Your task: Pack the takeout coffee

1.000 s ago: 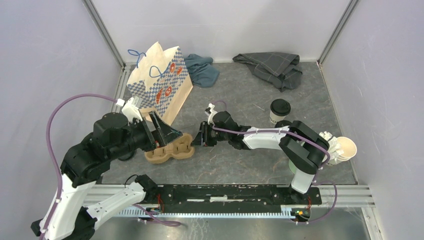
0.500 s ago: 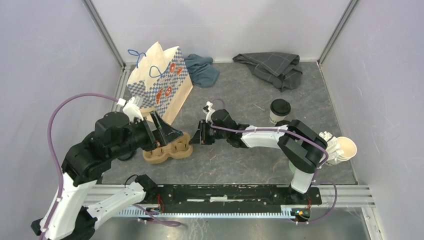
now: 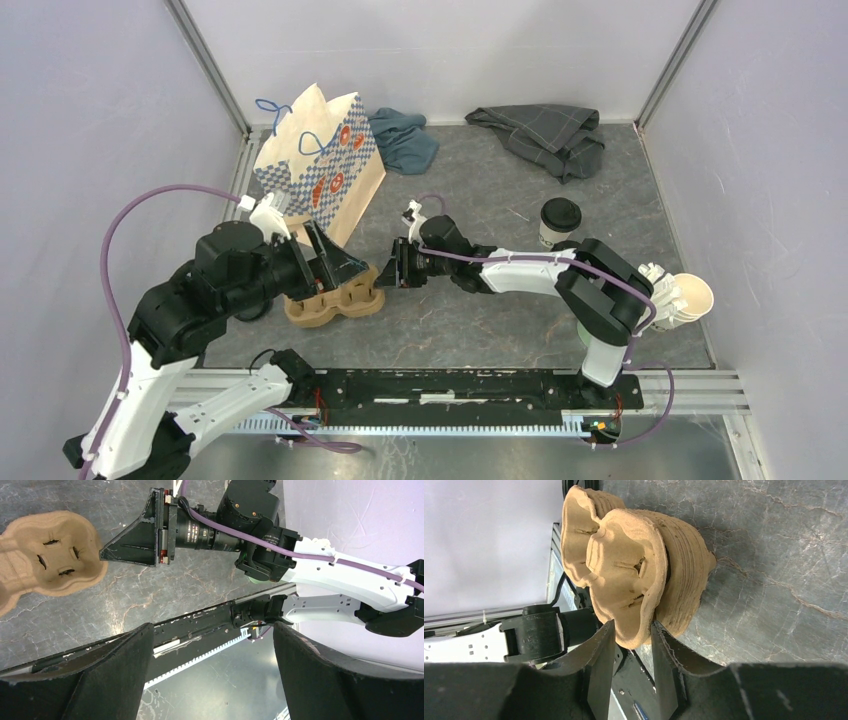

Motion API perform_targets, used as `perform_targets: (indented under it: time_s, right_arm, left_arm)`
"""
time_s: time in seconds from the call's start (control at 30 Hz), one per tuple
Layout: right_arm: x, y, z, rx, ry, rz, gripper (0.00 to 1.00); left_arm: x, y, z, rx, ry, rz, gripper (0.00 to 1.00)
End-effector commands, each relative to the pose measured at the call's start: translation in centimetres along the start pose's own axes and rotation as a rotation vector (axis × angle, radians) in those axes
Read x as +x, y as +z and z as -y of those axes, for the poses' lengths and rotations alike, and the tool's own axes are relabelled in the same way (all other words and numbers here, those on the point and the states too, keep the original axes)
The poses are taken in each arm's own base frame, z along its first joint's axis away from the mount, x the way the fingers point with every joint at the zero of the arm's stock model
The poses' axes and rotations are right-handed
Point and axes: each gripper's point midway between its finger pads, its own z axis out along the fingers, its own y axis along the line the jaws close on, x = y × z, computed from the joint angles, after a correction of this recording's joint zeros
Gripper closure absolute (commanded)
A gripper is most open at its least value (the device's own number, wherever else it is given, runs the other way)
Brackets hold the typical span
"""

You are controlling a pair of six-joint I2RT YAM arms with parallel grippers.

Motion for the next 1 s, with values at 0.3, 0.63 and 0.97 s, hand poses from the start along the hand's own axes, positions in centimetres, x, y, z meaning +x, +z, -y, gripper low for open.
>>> perform_targets:
  time_s: [0.3, 0.63, 0.97]
  right_arm:
    - [-1.2, -0.2, -3.7, -0.214, 0.097, 0.079, 0.63]
    - [-1.2, 1.5, -2.5, -0.125, 0.116, 0.089, 0.71]
    - [-1.4, 0.9, -3.1, -0.127, 0.103, 0.091, 1.00]
  left_arm:
    - [-0.7, 0.3, 1.4, 0.048, -0.062, 0.018, 0.06]
    - [-1.0, 0.4, 1.9, 0.051, -0.053, 0.015, 0.06]
    - [-1.5, 0.0, 2.0, 0.055, -0.050, 0.041, 0.06]
